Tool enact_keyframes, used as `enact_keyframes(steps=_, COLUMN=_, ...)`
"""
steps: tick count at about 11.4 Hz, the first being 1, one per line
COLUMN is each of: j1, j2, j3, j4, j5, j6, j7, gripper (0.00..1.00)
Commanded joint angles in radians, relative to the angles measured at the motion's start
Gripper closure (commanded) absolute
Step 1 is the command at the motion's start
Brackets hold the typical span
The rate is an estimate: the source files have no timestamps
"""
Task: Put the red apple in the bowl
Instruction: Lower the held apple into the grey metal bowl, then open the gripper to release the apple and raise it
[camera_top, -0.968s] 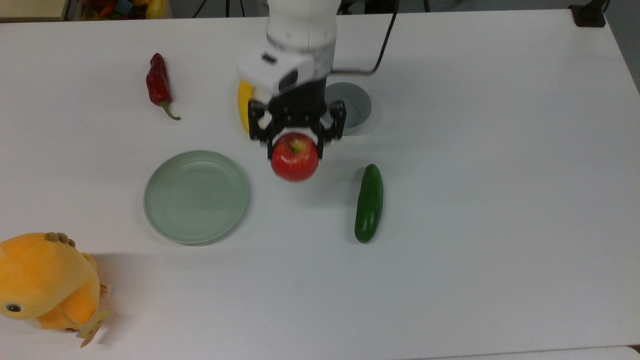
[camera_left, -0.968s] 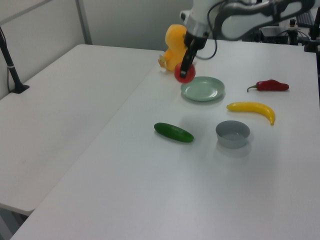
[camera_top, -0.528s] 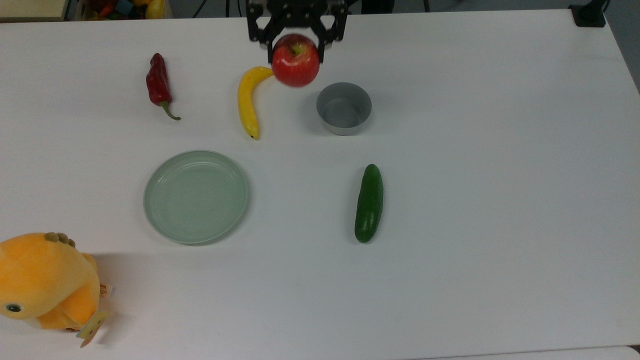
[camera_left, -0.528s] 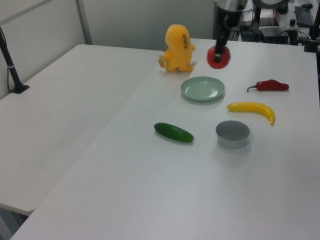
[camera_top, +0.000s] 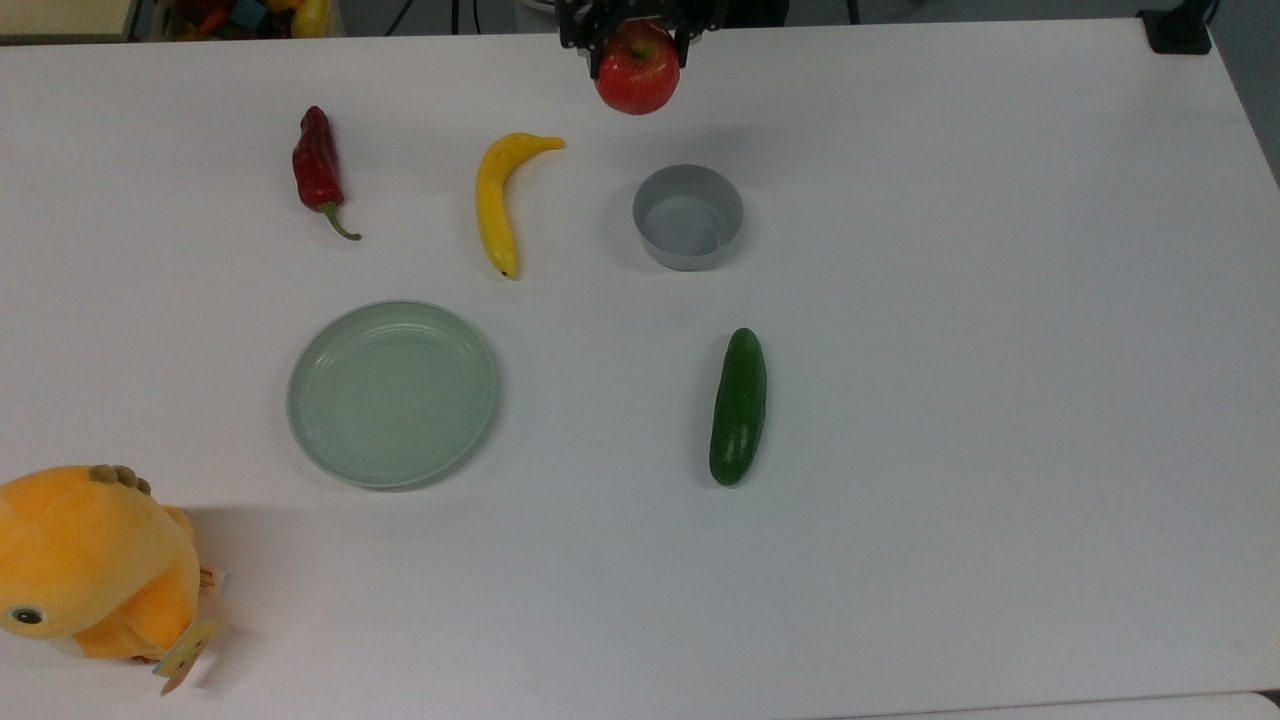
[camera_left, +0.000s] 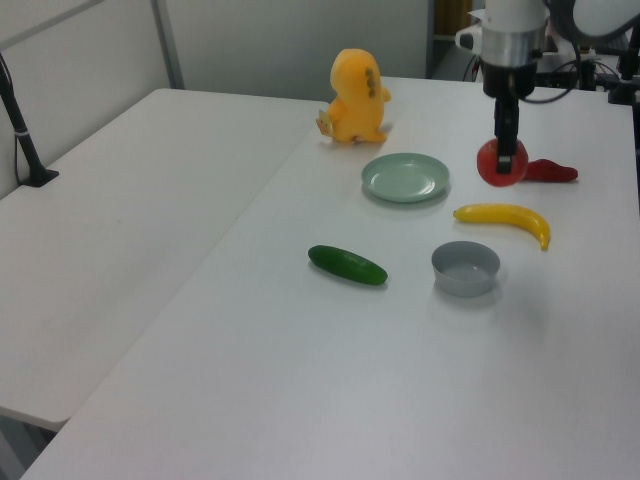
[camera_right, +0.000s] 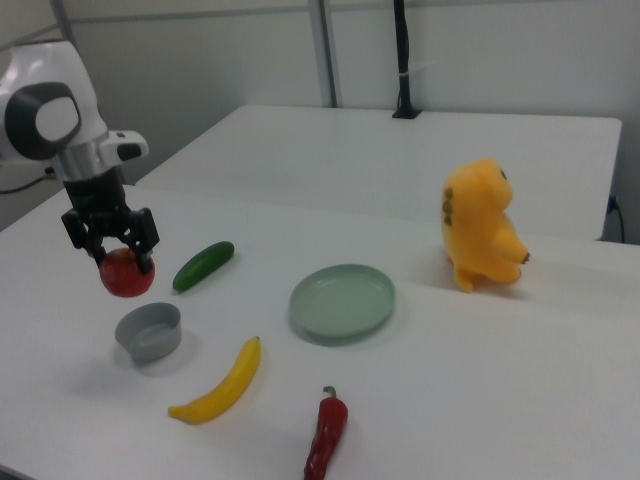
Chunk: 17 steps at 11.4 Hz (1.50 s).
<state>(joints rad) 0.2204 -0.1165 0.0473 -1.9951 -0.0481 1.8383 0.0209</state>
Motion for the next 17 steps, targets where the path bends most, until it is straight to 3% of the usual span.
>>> enact_keyframes(steps=1, j1=0.042, j2=-0.02, j3=-0.009, j4=-0.147, j5=0.016, j6=0.183, j7=0.0, gripper=0.81)
enact_keyframes(steps=6, j1=0.051, j2=0.047, j3=0.028, j4=-0.241, j5=0.011, j6=0.476, j7=0.12, gripper=0.8)
enact_keyframes(steps=11, j1=0.051, j2=0.149, j3=0.043, j4=-0.251, j5=0.002, j6=0.633, j7=0.123, gripper=0.76)
enact_keyframes(steps=12, j1=0.05, j2=0.149, j3=0.043, j4=-0.251, j5=0.002, j6=0.628, j7=0.123, gripper=0.68)
enact_keyframes(steps=13, j1=0.05, j2=0.147, j3=0.043, j4=-0.249, j5=0.001, j6=0.621, j7=0.123, gripper=0.48)
enact_keyframes(steps=14, j1=0.05, j2=0.147, j3=0.043, j4=-0.248, j5=0.001, j6=0.618, j7=0.122, gripper=0.16)
enact_keyframes(steps=15, j1=0.05, j2=0.143, j3=0.043, j4=-0.243, j5=0.001, j6=0.604, j7=0.123, gripper=0.0)
enact_keyframes(steps=17, j1=0.048, j2=0.138, j3=0.043, j4=-0.22, j5=0.001, j6=0.549, j7=0.123, gripper=0.0)
